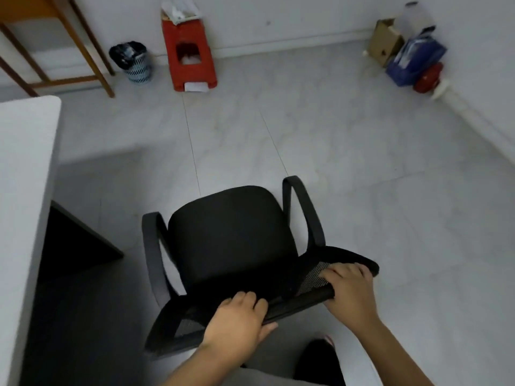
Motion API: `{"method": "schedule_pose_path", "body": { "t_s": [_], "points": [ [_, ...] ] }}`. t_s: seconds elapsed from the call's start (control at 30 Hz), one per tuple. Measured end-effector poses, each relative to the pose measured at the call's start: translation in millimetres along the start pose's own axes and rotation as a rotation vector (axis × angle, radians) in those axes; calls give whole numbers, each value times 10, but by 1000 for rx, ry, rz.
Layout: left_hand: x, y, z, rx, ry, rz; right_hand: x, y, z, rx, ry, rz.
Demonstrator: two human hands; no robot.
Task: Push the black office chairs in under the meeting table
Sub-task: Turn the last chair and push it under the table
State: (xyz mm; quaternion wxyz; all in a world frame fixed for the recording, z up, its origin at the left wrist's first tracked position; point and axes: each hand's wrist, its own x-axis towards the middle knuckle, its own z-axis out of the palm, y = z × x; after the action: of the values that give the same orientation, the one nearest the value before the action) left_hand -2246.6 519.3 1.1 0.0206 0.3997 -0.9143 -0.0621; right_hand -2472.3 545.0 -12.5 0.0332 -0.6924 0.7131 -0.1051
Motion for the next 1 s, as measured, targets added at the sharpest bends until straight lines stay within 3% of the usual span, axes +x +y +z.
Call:
{"method": "schedule_pose_path", "body": {
  "t_s": [0.23, 0.53, 0.73, 1.0],
  "points": [
    [633, 778, 39, 18, -83, -287, 658, 926, -104, 12, -27, -329],
    [1575, 1079, -83, -93, -296, -567, 1545, 1524, -107, 7, -63, -618],
    [2172, 1170, -34, -130, -193, -708, 2320, 1784, -65, 1, -44, -784],
    [2916, 1210, -96, -143, -202, -923, 3274, 1931, 53, -18, -74, -1010]
  ]
}}
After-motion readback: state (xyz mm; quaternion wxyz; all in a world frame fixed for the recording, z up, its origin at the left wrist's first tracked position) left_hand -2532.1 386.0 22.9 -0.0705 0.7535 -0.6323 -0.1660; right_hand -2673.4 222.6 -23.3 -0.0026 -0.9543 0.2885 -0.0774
